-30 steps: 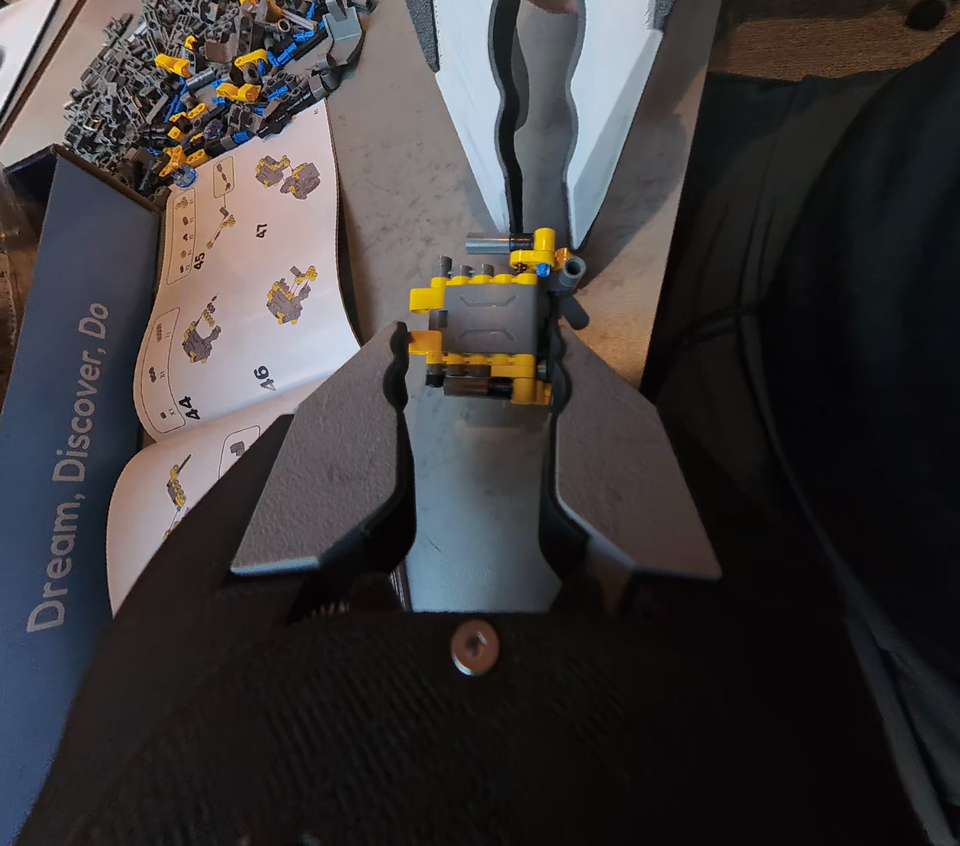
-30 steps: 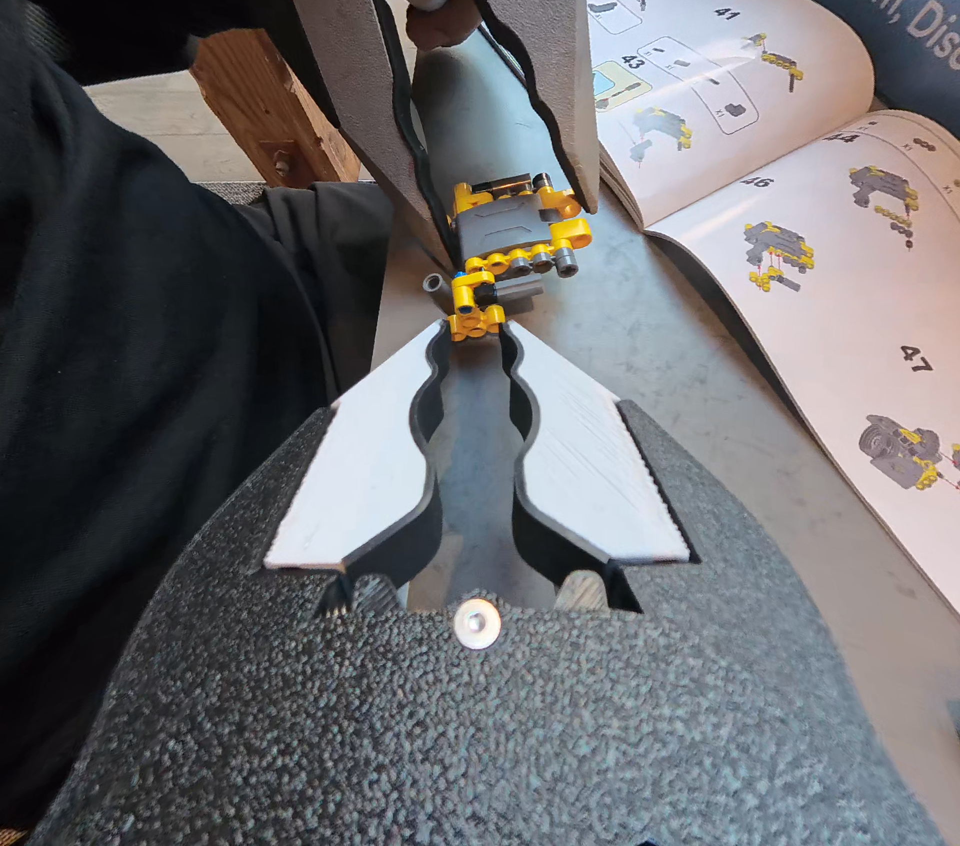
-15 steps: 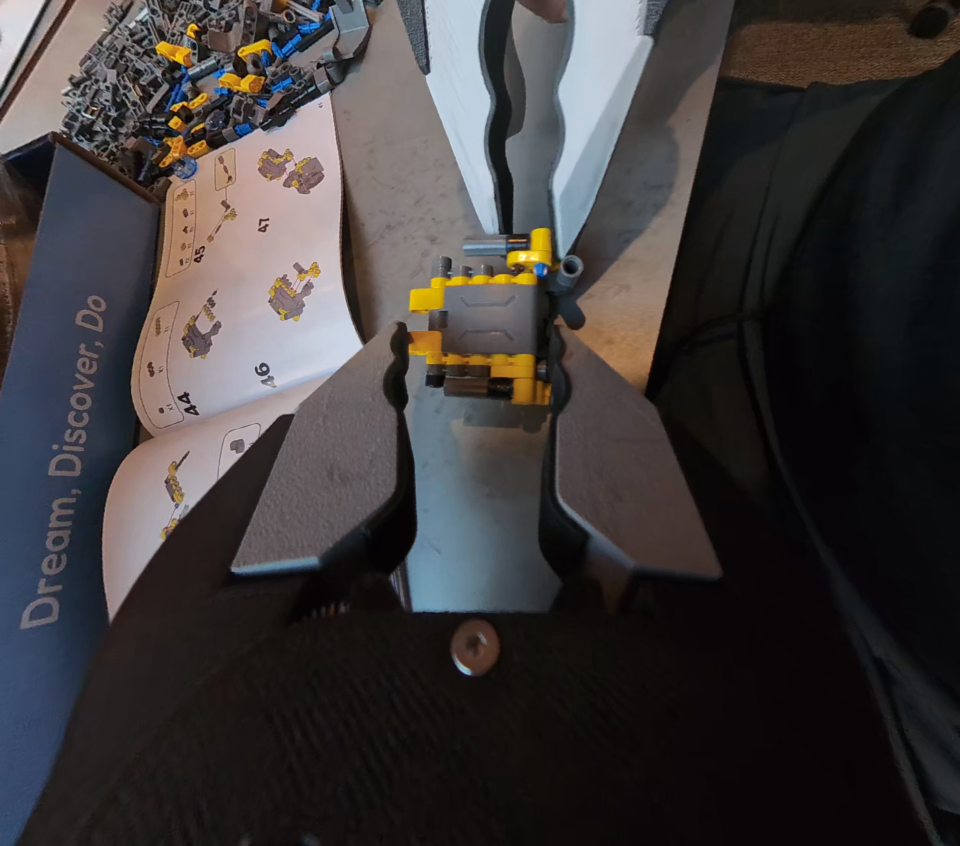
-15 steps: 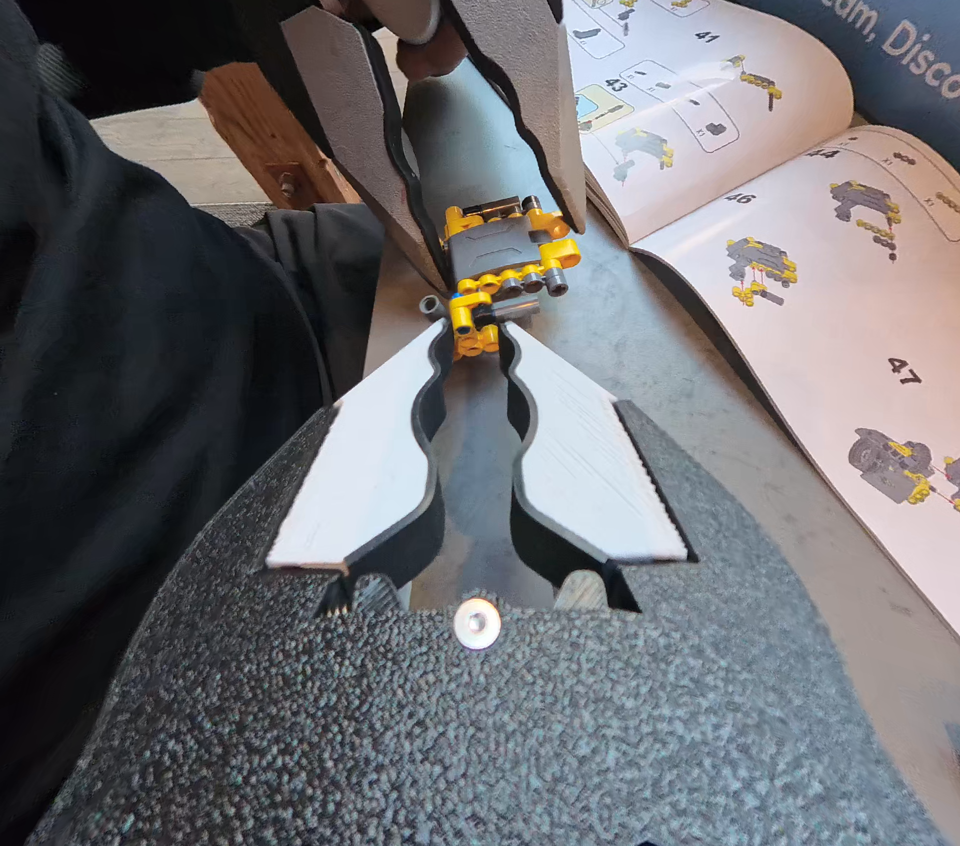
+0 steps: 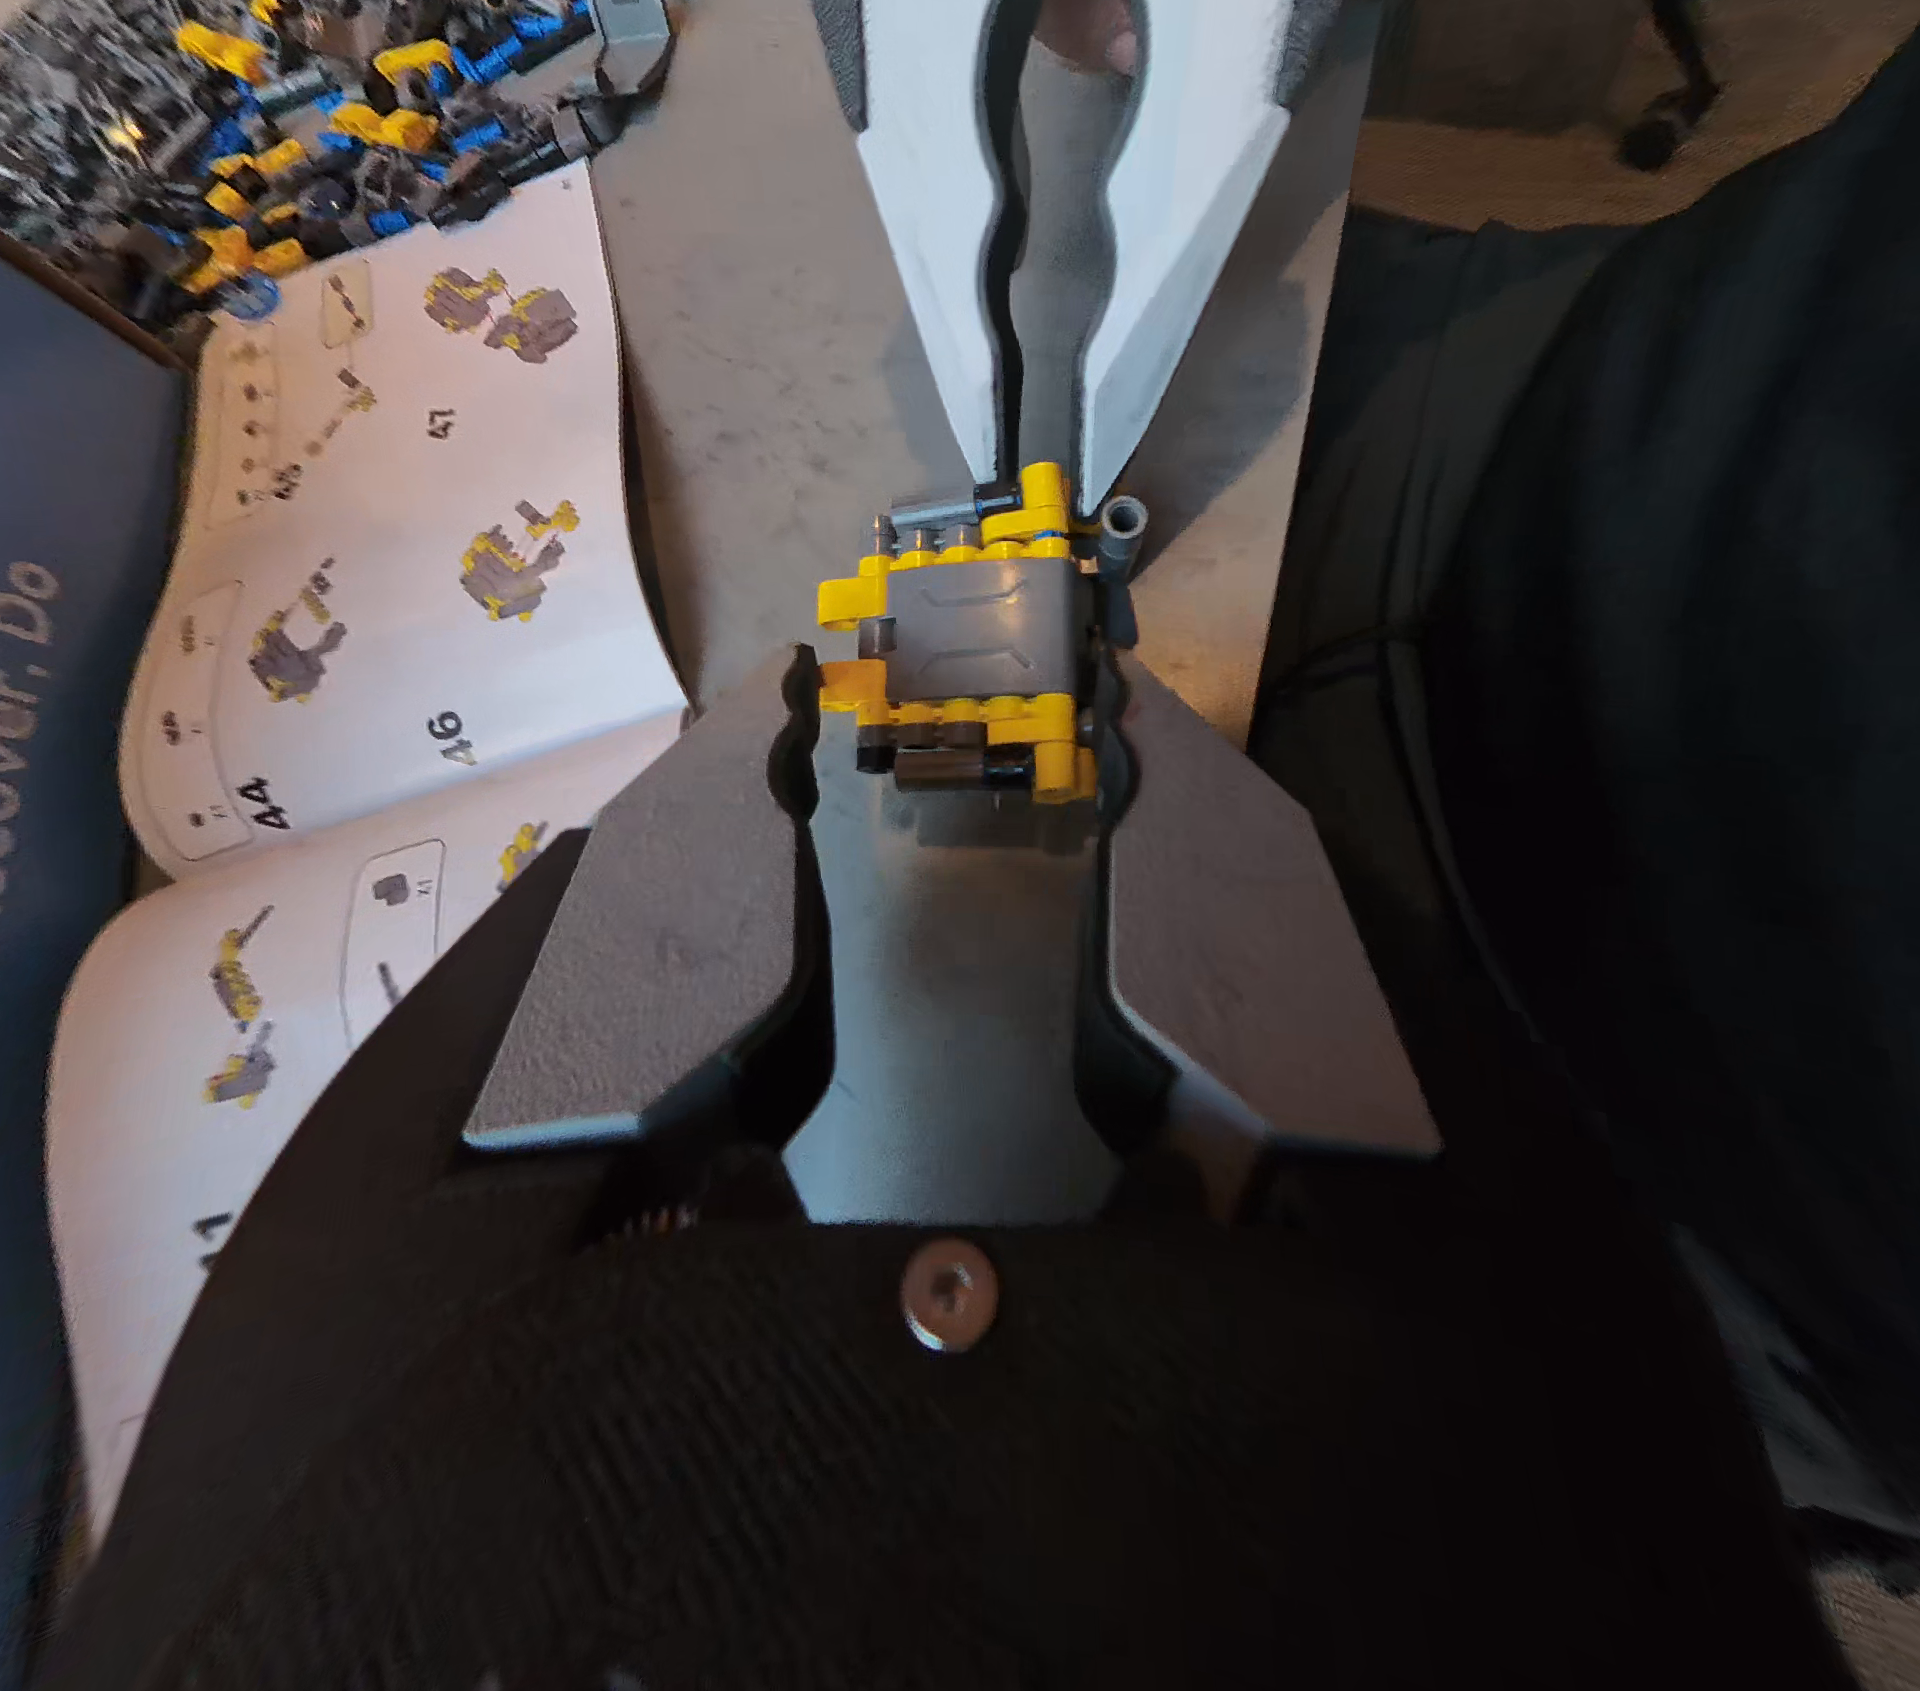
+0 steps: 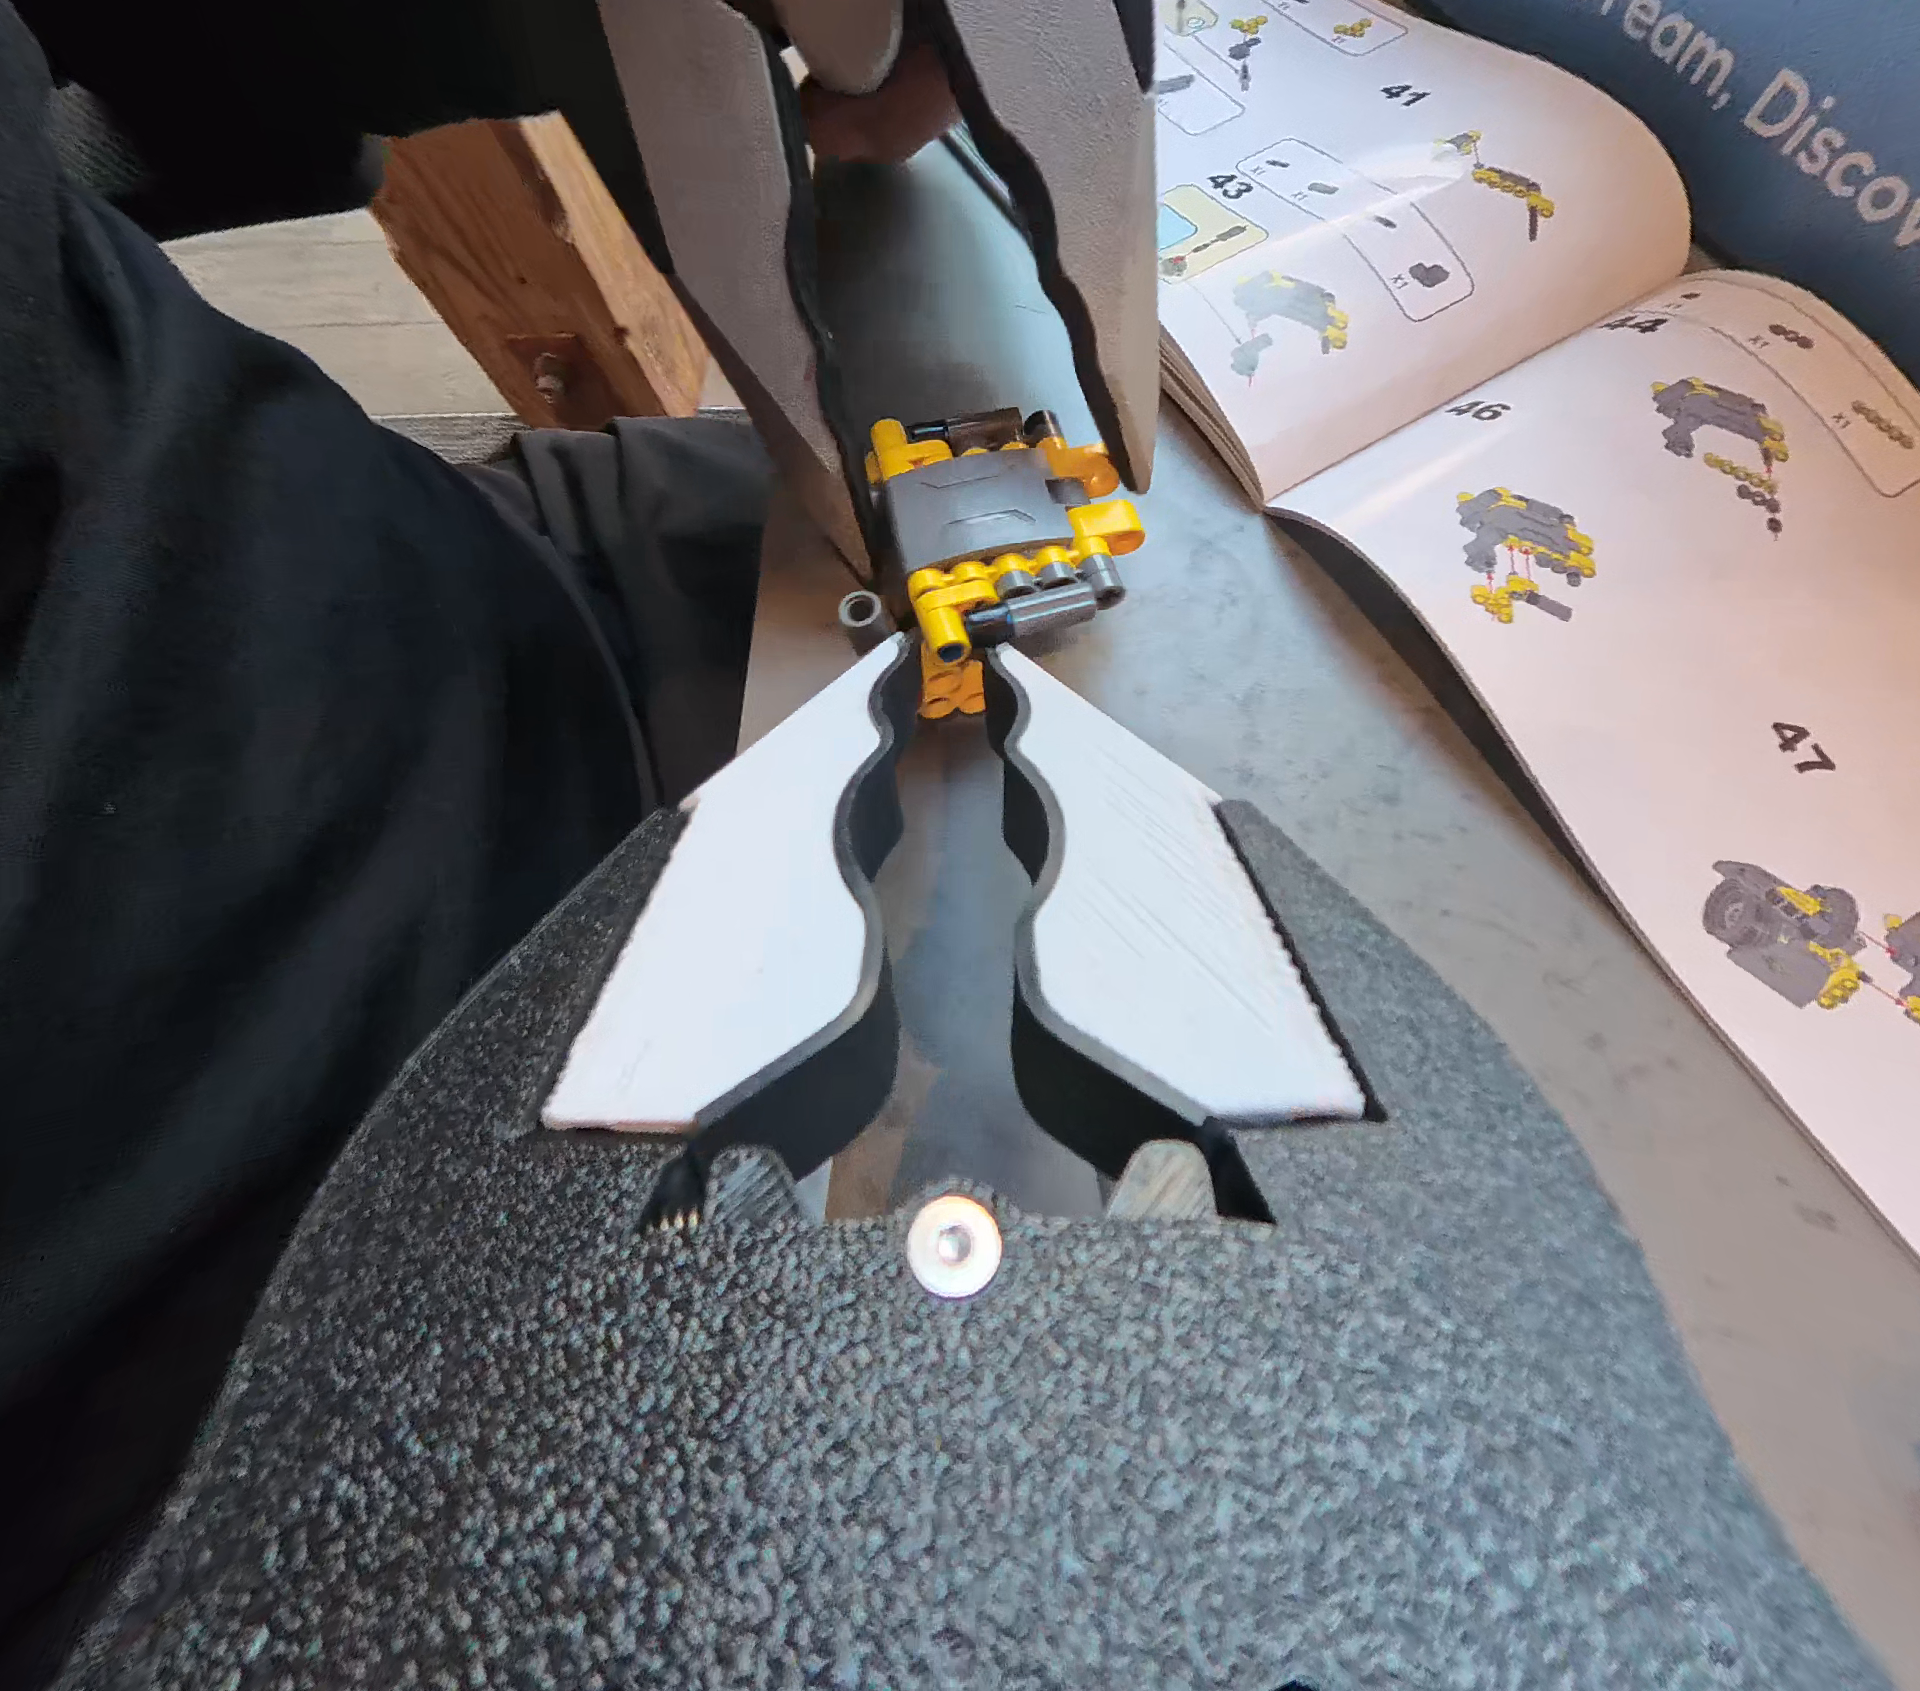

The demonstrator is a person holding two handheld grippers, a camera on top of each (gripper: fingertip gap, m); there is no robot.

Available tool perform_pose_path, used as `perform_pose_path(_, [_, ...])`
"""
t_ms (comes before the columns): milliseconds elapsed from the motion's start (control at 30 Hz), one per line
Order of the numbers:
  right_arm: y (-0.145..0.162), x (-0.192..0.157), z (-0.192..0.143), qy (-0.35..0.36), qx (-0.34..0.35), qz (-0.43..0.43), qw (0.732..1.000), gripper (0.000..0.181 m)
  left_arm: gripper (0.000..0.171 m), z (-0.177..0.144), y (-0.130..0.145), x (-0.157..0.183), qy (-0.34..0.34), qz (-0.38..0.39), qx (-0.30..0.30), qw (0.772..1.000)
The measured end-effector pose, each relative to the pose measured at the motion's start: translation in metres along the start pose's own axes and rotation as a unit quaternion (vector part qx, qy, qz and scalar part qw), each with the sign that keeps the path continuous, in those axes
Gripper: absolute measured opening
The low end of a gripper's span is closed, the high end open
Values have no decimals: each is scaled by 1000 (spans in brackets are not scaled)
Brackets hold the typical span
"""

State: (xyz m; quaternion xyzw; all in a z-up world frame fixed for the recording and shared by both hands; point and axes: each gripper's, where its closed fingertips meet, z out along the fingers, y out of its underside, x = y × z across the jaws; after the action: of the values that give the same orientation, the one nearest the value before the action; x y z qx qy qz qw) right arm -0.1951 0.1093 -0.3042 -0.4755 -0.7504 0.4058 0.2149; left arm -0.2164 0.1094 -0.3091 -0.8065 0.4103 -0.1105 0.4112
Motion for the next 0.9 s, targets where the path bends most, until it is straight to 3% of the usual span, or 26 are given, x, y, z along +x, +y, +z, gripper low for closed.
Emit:
perform_pose_path(367, [3, 1, 0, -1, -11, 11, 1000, 8, 50, 4, 2, -1, 24, -90, -3, 996])
perform_pose_path(533, [2, 1, 0, 15, -13, -25, 999, 8, 50, 5, 2, -2, 11, -101, -19, 995])
perform_pose_path(900, [2, -1, 4, -33, -18, 14, 999, 6, 49, 7, 1, -5, 7, -126, -5, 992])
